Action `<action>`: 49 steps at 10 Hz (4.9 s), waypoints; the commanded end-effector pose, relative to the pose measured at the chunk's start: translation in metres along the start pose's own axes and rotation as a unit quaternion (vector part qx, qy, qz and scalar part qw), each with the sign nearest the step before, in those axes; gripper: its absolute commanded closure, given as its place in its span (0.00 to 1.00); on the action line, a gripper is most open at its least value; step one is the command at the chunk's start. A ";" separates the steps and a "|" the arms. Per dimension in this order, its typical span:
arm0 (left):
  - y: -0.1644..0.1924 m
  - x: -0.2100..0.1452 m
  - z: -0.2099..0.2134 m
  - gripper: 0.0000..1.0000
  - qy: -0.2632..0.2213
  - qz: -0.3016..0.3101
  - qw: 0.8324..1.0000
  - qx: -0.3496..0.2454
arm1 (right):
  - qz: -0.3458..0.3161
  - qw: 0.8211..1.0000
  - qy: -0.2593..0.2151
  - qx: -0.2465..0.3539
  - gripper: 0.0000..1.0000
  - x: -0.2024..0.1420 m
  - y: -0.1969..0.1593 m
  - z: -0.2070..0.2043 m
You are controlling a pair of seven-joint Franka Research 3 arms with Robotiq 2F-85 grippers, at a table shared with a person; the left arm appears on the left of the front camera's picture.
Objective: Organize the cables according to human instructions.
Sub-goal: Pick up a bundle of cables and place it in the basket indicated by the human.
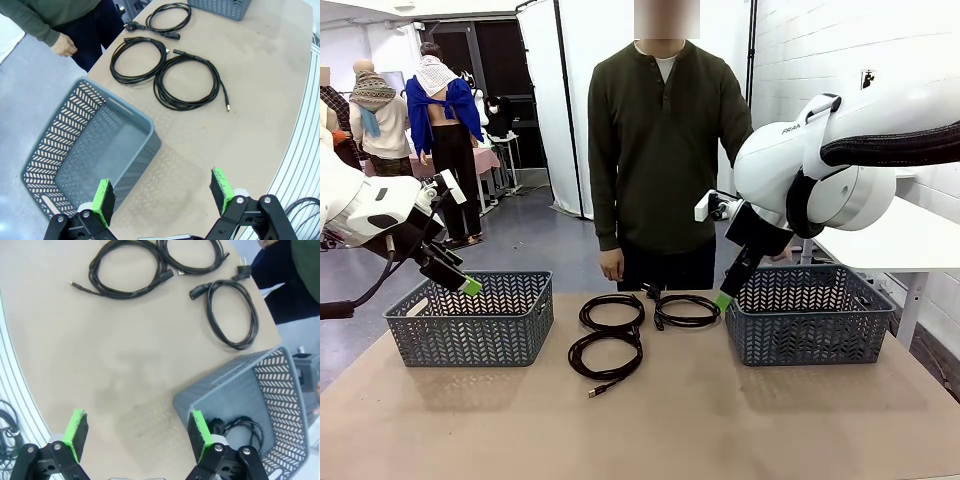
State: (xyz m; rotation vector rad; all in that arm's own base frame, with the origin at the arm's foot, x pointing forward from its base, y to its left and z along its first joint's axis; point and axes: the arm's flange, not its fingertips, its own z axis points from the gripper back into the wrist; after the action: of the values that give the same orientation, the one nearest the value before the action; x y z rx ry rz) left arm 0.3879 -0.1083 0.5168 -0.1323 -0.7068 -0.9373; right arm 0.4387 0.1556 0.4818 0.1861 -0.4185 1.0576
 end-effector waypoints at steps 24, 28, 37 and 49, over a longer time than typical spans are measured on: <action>0.002 -0.002 -0.001 0.00 -0.004 -0.002 1.000 -0.005 | -0.207 0.977 0.020 -0.055 0.00 0.115 -0.034 -0.022; 0.002 -0.002 -0.001 0.00 -0.004 -0.002 1.000 -0.005 | -0.268 0.959 0.037 -0.081 0.00 0.142 -0.059 -0.064; 0.002 -0.002 -0.001 0.00 -0.004 -0.002 1.000 -0.005 | -0.280 0.956 0.051 -0.076 0.00 0.139 -0.078 -0.093; 0.002 -0.002 -0.001 0.00 -0.004 -0.002 1.000 -0.005 | -0.416 0.900 0.061 -0.112 0.00 0.170 -0.116 -0.175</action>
State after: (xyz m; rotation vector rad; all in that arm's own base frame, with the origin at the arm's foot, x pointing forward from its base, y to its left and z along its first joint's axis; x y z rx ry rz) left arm 0.3878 -0.1085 0.5168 -0.1320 -0.7067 -0.9376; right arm 0.6435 0.2895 0.4020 0.1217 -0.2752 0.2081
